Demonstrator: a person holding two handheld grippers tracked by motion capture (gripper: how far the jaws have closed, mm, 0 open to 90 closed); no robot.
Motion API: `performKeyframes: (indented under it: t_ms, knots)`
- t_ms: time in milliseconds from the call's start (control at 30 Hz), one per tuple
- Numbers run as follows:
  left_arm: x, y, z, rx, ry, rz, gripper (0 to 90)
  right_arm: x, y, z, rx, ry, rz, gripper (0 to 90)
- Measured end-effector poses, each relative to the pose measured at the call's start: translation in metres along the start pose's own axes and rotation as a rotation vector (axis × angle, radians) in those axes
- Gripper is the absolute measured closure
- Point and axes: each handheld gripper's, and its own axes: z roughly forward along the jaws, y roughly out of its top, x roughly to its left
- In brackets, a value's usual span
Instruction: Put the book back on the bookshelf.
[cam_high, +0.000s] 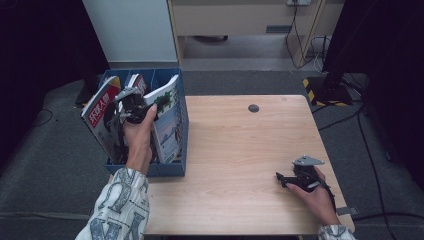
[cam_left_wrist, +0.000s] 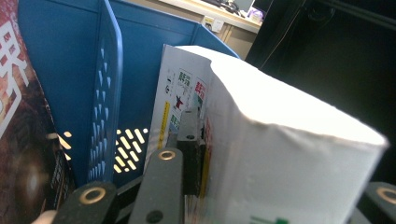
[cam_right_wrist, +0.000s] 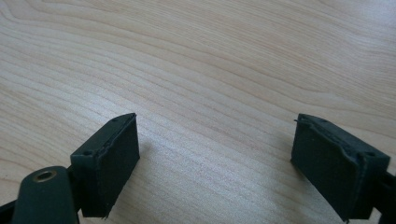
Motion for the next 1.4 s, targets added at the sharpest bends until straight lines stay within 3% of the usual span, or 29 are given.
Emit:
performKeyframes:
  t_ms: [267, 733, 1067, 1400]
  knots:
    - [-0.001, -0.002, -0.003, 0.002, -0.003, -0.007, 70.9, 0.000, 0.000, 0.000, 0.001, 0.000, -0.002, 15.2]
    - [-0.006, -0.001, -0.023, 0.092, 0.057, 0.032, 70.7, 0.001, 0.000, 0.000, 0.001, -0.002, 0.001, 15.1]
    - [0.002, -0.005, -0.033, 0.100, 0.091, -0.024, 71.0, 0.000, -0.001, -0.001, 0.003, -0.002, -0.002, 15.0]
    - [0.007, -0.006, -0.041, 0.136, 0.099, -0.020, 71.6, 0.000, -0.001, -0.001, 0.003, -0.002, -0.003, 15.0]
